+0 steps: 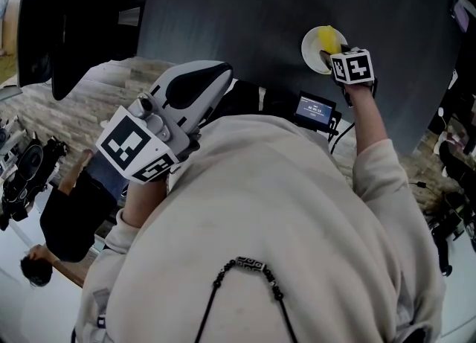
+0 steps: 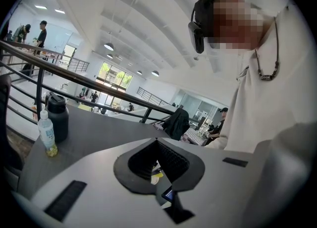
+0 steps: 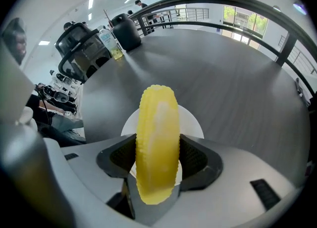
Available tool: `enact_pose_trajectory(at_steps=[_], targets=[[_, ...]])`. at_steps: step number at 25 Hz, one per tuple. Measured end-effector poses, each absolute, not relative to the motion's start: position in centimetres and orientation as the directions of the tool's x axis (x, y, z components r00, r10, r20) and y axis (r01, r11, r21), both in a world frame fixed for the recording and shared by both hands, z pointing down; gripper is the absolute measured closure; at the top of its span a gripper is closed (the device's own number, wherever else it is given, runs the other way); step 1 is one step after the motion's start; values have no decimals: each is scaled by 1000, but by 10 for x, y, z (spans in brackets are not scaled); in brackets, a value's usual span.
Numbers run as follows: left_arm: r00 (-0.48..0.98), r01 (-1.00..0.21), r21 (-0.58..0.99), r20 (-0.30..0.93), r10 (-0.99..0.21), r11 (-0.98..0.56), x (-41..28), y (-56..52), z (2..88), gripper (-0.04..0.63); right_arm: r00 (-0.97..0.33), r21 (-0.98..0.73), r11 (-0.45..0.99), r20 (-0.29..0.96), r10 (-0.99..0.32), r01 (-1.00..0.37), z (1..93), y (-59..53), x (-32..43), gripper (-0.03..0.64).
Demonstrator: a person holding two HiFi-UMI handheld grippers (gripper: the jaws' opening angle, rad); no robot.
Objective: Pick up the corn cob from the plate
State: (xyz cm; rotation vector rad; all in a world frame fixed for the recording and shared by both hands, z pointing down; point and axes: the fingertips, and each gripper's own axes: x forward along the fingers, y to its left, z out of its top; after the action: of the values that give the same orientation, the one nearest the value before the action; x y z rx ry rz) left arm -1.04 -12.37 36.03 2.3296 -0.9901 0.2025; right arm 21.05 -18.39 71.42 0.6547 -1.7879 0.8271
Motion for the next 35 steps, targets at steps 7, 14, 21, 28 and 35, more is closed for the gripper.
enact_pose_trajectory(at_steps=[7,14,21,28,35], targets=[[719,-690,448,337,-607,-568,-9,-118,353,597,-404,-260,616,909,-104,-743,679,-190,206,360],[747,-661,422,295,-595,-620,-5,-126,342,597,-505,-297,631,845,-176,-716,609,-203,195,360],[786,-617,389,249,-567,-684,5,-133,323,597,-604,-325,659,758,-248,-678,525,-193,182,360],[836,-545,384,171,-522,-746,18,-138,296,597,-727,-409,641,581,-366,-650,418,-183,173,360],[868,-493,360,136,-478,-792,33,-160,286,597,-798,-440,667,383,-466,-601,342,-192,180,359]])
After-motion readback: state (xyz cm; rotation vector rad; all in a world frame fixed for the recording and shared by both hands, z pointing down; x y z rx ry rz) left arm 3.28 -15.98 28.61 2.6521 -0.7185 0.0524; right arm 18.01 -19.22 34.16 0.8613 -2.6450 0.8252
